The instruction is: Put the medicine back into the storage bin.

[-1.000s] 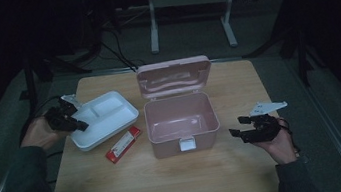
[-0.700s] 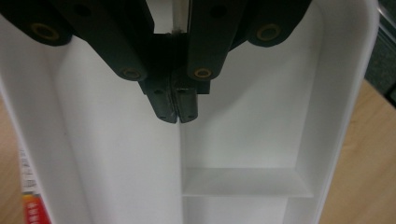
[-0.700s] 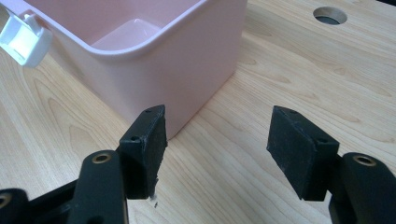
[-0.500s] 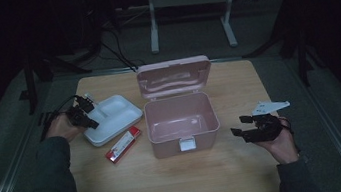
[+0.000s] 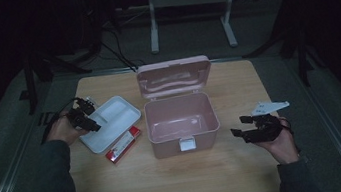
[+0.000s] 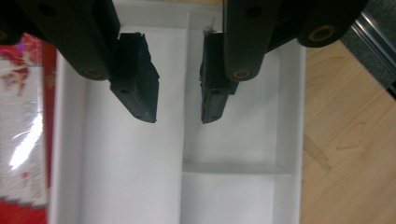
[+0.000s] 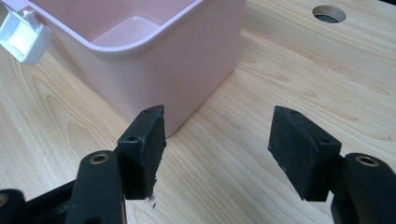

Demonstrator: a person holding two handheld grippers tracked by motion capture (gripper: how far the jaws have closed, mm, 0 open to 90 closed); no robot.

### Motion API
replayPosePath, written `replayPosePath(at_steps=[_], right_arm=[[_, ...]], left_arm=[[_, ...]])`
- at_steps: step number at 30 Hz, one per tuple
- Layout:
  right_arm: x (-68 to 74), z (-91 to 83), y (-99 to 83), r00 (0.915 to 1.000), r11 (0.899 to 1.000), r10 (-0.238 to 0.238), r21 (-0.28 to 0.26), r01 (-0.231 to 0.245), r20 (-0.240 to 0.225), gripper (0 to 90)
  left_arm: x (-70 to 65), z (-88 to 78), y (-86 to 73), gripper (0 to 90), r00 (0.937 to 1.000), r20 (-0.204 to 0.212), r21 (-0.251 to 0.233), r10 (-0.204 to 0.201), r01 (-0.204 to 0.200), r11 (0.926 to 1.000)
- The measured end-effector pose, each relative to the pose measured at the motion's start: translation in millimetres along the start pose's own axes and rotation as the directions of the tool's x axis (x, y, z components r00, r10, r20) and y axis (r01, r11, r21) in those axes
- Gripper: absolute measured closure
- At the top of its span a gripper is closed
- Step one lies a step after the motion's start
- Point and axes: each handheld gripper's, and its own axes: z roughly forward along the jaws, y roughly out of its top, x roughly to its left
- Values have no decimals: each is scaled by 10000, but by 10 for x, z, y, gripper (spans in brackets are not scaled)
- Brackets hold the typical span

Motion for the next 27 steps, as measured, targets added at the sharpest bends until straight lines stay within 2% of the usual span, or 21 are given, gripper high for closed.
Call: replayPosePath(at_steps=[6,12,13,18,19,20,24,27], right_arm=[[1,-3,-1,10000,10000,39,19,-39,20,356],[-2,-2,-3,10000,10000,62,66,-62,18,343],[-2,0,-2,10000,9999,67,80,-67,1,343],[5,7,-3,10000,9999,40,138,-39,-71,357],[5,7,-3,10000,9999,40,138,-39,-71,357],[8,11,-2,10000,9999,11,156,-10,-79,357],[5,5,-3,10000,9999,18,150,-18,-30,356],[6,6,-4,10000,9998,12,197,-12,-32,352]], left_arm=[[-129,-157,18,602,9997,-32,-504,234,-235,9985],[-308,-235,63,563,9994,-78,-658,352,-356,9972],[-308,-235,63,563,9994,-78,-658,352,-356,9972],[-508,-248,125,550,9986,-191,-684,485,-497,9964],[-508,-248,125,548,9986,-191,-684,485,-497,9964],[-571,-243,147,547,9984,-220,-681,528,-541,9962],[-690,-241,174,522,9965,-237,-855,798,-816,9930],[-764,-219,181,514,9961,-224,-881,856,-872,9923]])
